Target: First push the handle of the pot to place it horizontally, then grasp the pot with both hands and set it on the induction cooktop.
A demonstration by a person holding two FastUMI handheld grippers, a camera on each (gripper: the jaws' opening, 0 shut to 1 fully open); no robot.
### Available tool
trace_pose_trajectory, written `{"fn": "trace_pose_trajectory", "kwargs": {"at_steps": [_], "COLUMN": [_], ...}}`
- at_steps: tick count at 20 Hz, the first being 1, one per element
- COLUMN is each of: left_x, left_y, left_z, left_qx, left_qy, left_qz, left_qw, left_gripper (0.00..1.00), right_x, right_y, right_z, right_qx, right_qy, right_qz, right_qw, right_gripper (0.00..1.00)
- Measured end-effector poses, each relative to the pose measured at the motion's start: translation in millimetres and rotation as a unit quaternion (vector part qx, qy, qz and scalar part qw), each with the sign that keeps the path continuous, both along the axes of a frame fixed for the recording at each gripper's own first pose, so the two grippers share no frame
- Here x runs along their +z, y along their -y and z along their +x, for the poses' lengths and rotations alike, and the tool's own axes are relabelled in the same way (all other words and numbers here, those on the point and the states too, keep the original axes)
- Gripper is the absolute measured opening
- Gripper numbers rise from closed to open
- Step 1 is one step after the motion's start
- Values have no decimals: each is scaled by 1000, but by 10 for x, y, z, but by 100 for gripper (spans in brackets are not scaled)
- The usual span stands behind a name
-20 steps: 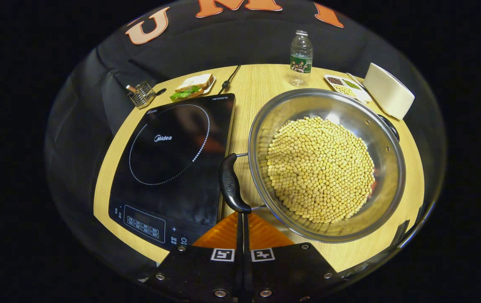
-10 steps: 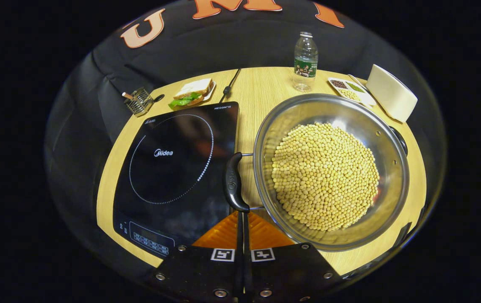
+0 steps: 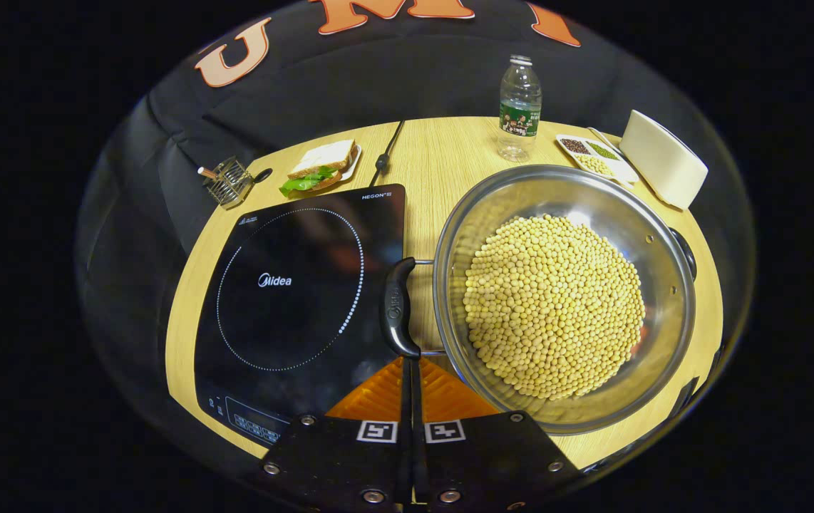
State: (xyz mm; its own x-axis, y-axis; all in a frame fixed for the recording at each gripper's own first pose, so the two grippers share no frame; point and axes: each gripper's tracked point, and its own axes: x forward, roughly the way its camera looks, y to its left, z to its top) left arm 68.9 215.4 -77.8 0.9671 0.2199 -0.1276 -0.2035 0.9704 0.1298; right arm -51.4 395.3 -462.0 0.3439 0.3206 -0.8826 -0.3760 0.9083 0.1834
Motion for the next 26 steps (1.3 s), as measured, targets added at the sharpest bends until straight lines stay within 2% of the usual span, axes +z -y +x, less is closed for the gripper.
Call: {"fn": "trace_pose_trajectory", "kwargs": {"at_steps": [7,11,14,19,22,26], "left_x": [-189,-408,-740,-1410,-1667,-2006], "left_y": [15,167,499,1227,1788,2568], "left_z": [153,334,491,611,482,312], "left_qx": [-23,-56,-111,-216,-278,-335], "left_qy": [-18,-33,-58,-109,-132,-180], "left_qz": [-8,-6,-28,-61,-84,-110], "left_qw": [1000,998,992,968,948,918], "left_gripper": [97,97,96,98,98,97], "right_x": [-26,106,337,706,854,951], "right_y": [-77,-40,51,432,759,1228], "right_z": [86,-22,-125,-226,-219,-78], "right_qx": [-15,-39,-60,-97,-123,-154], "right_qy": [10,9,25,67,87,104], "right_qz": [0,1,14,15,7,-11], "right_qw": [1000,999,998,993,989,982], "right_gripper": [0,0,0,0,0,0]}}
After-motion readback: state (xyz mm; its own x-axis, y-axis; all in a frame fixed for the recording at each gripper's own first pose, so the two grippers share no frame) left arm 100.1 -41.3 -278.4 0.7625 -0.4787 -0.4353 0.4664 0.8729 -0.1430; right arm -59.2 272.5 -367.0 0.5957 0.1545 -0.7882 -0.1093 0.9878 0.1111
